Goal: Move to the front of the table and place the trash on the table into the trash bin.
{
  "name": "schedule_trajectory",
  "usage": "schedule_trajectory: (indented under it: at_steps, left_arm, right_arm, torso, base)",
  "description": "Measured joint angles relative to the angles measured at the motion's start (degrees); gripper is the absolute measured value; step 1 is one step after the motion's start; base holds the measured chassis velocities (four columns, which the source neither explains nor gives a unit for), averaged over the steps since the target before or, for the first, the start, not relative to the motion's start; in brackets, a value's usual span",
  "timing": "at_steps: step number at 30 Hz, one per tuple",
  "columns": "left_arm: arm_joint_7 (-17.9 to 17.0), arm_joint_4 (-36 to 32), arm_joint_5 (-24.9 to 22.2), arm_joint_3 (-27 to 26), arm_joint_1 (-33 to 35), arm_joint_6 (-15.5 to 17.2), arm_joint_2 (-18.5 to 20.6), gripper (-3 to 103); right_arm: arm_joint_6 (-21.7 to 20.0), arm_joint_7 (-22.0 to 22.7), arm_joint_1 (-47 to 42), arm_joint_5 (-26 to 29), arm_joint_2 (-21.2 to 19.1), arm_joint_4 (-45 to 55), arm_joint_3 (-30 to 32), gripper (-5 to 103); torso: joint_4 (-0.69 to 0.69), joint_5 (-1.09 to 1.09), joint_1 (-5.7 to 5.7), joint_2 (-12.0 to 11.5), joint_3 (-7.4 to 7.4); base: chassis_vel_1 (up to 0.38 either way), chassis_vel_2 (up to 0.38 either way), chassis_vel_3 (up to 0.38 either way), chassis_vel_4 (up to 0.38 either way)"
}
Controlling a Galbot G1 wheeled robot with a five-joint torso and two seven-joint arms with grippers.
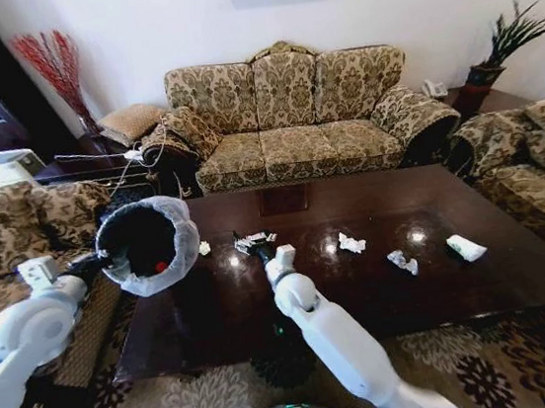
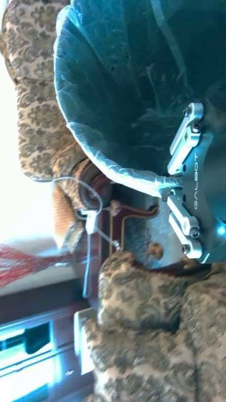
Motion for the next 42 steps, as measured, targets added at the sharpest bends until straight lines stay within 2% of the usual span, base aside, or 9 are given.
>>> schedule_trajectory:
  at_steps: [42]
  left_arm:
    - [0.0,0.0,-0.1,-0.1,0.1,0.1,0.2,0]
  right_arm:
    - [0.2,-0.4,-0.2,0.1,-0.3,0.5,0.1,100]
  torso:
    - [0.0,-0.01,-0.07,0.0,-0.03]
  base:
    - [0.006,-0.004,-0.005,0.005]
